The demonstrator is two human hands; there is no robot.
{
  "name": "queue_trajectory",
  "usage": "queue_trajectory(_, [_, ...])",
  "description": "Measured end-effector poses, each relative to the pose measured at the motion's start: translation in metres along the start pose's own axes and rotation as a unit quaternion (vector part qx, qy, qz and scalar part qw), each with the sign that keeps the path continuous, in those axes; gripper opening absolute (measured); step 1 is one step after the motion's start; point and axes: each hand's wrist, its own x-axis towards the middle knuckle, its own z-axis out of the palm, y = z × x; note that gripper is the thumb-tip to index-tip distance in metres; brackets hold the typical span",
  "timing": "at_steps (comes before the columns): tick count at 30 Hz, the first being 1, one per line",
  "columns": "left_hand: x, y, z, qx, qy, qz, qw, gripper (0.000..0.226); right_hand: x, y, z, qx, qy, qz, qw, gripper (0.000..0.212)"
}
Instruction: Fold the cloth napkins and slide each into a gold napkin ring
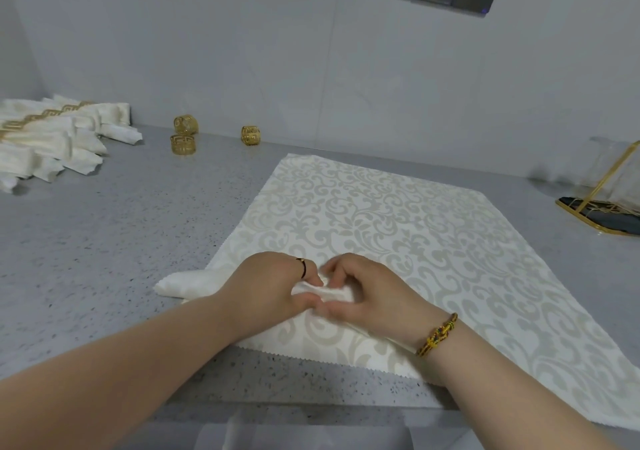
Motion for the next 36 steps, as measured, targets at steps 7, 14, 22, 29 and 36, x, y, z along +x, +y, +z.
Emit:
queue_trajectory(7, [0.006, -0.005, -0.008, -0.017, 0.092, 0.029, 0.995, 0.07, 0.019, -0.01, -0.012, -0.122, 0.012, -0.047, 0.991, 0.01])
queue_trajectory(14, [0.012, -0.023, 0.0, 0.026, 0.074, 0.042, 0.996, 0.048, 0.029, 0.002, 0.002, -0.108, 0.023, -0.045, 0.993, 0.012])
queue_trajectory(22, [0.028, -0.053, -0.034, -0.033, 0.122, -0.078, 0.989, 0.055, 0.069, -0.003, -0.038, -0.009, 0.114, -0.038, 0.993, 0.021])
queue_trajectory(29, [0.03, -0.135, -0.05, -0.013, 0.164, -0.252, 0.954, 0.012, 0.174, 0.019, -0.036, -0.078, 0.078, 0.011, 0.994, 0.027])
queue_trajectory(36, [0.035, -0.169, -0.049, -0.101, 0.205, -0.319, 0.92, 0.023, 0.315, 0.031, -0.014, -0.278, 0.074, 0.021, 0.957, 0.046])
